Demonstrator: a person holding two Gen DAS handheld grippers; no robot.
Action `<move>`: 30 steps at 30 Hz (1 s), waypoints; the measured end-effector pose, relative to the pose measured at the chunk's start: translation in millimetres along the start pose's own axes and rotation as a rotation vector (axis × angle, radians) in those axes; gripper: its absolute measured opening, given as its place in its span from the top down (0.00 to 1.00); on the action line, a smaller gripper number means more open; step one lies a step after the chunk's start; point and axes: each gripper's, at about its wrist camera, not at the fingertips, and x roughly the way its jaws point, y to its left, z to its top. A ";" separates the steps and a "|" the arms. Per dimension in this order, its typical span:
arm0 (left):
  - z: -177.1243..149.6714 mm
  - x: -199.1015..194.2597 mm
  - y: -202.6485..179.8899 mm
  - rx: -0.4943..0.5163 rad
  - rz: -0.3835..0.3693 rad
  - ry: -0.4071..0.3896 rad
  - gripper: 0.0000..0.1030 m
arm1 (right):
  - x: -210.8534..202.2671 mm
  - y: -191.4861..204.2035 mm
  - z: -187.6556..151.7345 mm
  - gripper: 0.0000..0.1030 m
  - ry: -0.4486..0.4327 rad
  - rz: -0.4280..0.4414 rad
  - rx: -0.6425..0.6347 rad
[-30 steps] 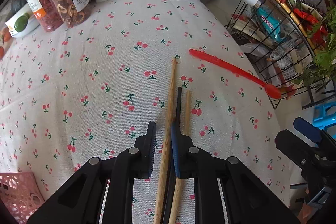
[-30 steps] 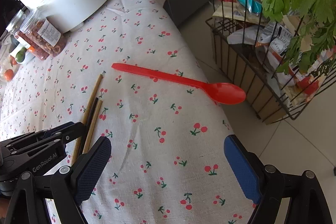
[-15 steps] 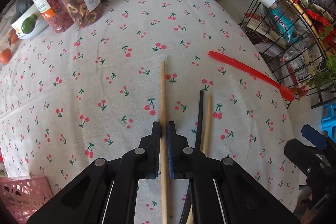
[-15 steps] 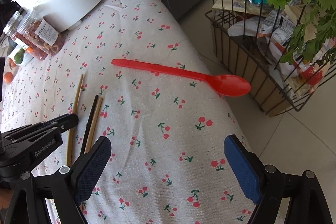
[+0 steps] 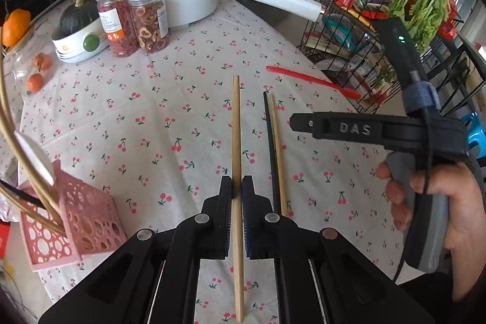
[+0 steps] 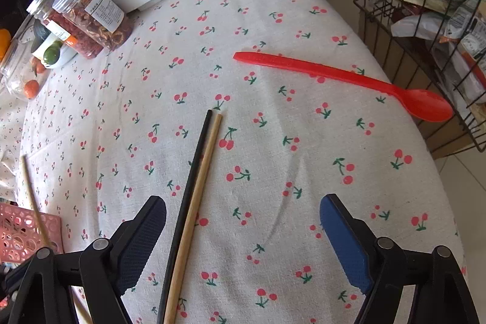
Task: Organize utensils
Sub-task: 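Grasp the wooden chopstick beside the black one with the right tool while the left tool lifts its chopstick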
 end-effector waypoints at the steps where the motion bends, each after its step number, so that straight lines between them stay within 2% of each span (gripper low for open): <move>1: -7.0 -7.4 2.9 -0.005 -0.008 -0.009 0.94 | 2.6 3.2 0.0 0.21 0.001 -0.010 -0.005; 5: -31.2 -29.9 17.2 -0.040 -0.026 -0.041 0.94 | 15.4 11.4 -0.9 0.36 0.017 -0.044 -0.010; 7: -41.3 -39.2 25.4 -0.064 -0.042 -0.060 0.94 | 24.1 14.9 -2.4 0.40 0.042 -0.043 -0.009; 11: -50.8 -53.6 42.9 -0.130 -0.080 -0.096 0.94 | 28.6 31.4 -4.0 0.47 0.031 -0.092 -0.076; 13: -51.5 -59.9 44.3 -0.126 -0.078 -0.118 0.94 | 30.1 39.2 -6.3 0.52 0.031 -0.141 -0.118; 16: -55.7 -63.8 45.1 -0.105 -0.077 -0.122 0.94 | 28.2 37.2 -8.4 0.61 0.044 -0.124 -0.094; 20: -62.8 -68.8 55.3 -0.112 -0.083 -0.129 0.93 | 28.7 38.9 -12.5 0.64 0.038 -0.145 -0.111; 23: -65.0 -71.5 60.6 -0.121 -0.083 -0.132 0.93 | 33.0 53.2 -18.7 0.64 0.035 -0.205 -0.178; 25: -66.8 -74.3 62.3 -0.126 -0.087 -0.136 0.93 | 34.1 61.4 -23.0 0.64 0.042 -0.189 -0.215; 27: -69.9 -78.7 63.7 -0.125 -0.090 -0.145 0.93 | 33.1 63.4 -25.9 0.72 0.053 -0.154 -0.221; 28: -71.9 -81.1 64.3 -0.123 -0.090 -0.149 0.93 | 32.6 62.7 -26.8 0.85 0.052 -0.156 -0.221; 30: -76.1 -86.1 64.3 -0.113 -0.079 -0.158 0.94 | 31.3 57.4 -27.1 0.92 0.053 -0.123 -0.194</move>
